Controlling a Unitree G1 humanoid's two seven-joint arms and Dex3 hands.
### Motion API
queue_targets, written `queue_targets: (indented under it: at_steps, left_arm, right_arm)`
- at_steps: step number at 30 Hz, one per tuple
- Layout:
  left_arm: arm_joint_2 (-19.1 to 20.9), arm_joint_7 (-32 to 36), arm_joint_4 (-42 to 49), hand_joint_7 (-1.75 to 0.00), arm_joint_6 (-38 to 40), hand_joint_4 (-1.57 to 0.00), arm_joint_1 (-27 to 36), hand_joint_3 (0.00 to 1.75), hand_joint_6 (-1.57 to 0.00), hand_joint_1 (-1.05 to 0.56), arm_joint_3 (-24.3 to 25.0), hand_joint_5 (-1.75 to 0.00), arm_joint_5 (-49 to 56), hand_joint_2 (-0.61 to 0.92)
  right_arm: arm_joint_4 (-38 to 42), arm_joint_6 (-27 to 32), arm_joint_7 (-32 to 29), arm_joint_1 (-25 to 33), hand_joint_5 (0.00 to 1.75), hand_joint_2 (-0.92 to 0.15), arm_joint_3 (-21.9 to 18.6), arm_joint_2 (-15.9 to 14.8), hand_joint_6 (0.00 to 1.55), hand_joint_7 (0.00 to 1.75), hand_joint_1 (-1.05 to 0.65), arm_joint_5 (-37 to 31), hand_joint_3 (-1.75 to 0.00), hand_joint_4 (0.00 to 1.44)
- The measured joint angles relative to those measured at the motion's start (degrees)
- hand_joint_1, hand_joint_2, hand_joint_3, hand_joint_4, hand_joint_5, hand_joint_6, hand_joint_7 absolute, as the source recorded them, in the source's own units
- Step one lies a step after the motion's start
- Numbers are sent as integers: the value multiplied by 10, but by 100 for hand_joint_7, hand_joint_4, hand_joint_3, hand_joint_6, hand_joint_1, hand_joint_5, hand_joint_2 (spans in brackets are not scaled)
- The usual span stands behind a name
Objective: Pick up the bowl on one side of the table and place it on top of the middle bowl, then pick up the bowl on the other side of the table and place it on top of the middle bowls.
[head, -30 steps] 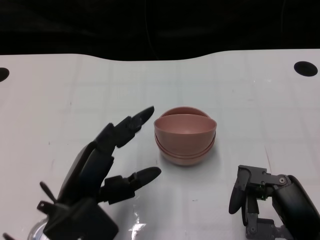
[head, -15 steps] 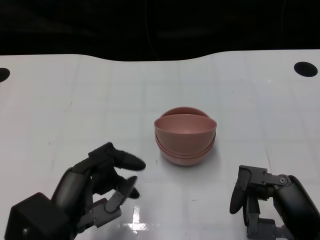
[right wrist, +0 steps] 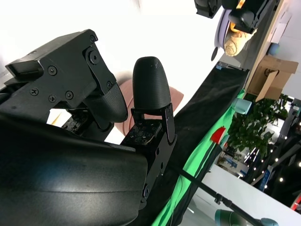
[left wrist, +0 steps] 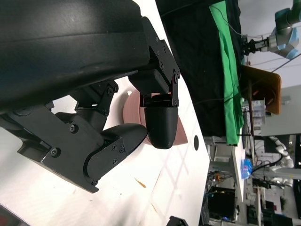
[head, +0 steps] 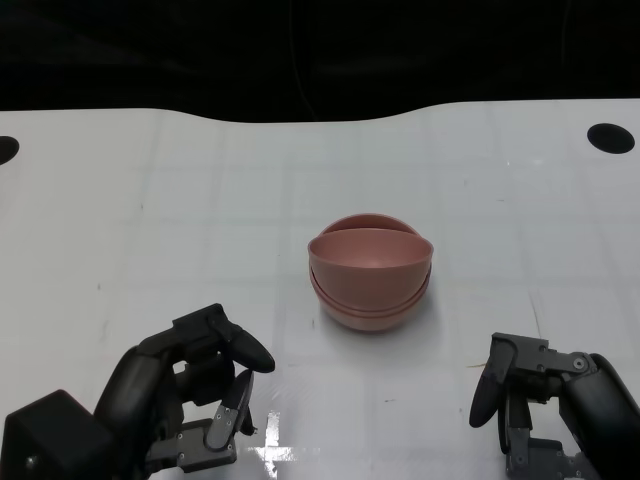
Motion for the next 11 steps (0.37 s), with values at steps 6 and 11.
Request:
queue_targets:
  at_steps: [6, 11]
  left_arm:
    - [-2, -6, 25, -146, -33, -82, -14, 126, -80, -22, 0, -175, 11, 43]
    - [-1, -12, 40, -145, -52, -81, -16, 125, -79, -21, 0, -175, 15, 45]
  right_arm:
    - [14, -11, -1, -3, 175, -22, -8, -2, 85, 136, -2, 3, -158, 89]
    - [20, -20, -2, -7, 175, -22, -9, -2, 85, 135, -3, 3, -158, 89]
